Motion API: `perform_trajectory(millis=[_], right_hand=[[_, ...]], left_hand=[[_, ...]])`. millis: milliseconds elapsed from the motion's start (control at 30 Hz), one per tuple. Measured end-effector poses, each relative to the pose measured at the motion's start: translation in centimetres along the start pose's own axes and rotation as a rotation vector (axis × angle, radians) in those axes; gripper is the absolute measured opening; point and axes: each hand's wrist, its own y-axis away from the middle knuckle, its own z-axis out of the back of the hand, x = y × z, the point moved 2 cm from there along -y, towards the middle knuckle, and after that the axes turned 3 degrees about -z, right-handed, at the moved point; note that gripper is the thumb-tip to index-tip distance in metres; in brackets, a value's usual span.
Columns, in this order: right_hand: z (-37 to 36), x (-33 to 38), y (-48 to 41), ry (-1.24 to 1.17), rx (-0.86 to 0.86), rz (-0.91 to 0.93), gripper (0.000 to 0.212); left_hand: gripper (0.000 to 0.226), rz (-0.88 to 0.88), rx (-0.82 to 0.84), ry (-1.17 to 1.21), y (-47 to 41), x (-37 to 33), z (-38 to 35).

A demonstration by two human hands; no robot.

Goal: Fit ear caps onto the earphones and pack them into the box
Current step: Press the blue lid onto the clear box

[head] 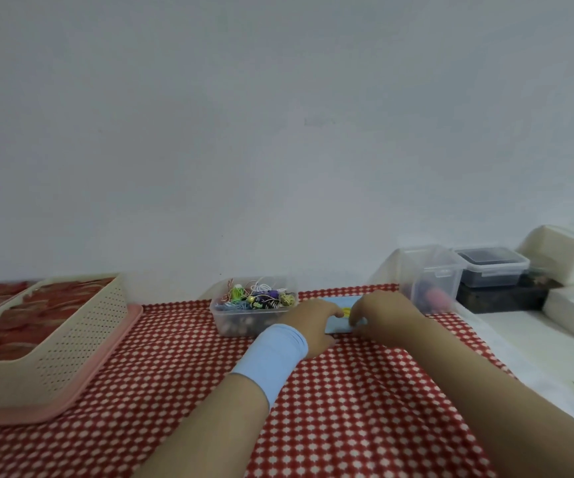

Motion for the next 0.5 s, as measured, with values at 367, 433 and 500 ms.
perform_trajectory(millis=[367, 433, 500], right_hand=[[6.1, 1.2, 0.5, -0.619, -0.490, 0.139, 0.020], [7.1, 2.0, 0.4, -0.640, -0.391, 0.115, 0.023], [8.1, 2.8, 0.2, -0.528, -0.321, 0.115, 0.025]], left_hand=[[0.029, 0.001, -0.581, 0.265, 2.5, 2.0, 6.7], [0.028, 0.009, -0.586, 0.241, 3.1, 2.8, 8.0], [0.026, -0.004, -0.610, 0.249, 3.9, 4.0, 9.4]])
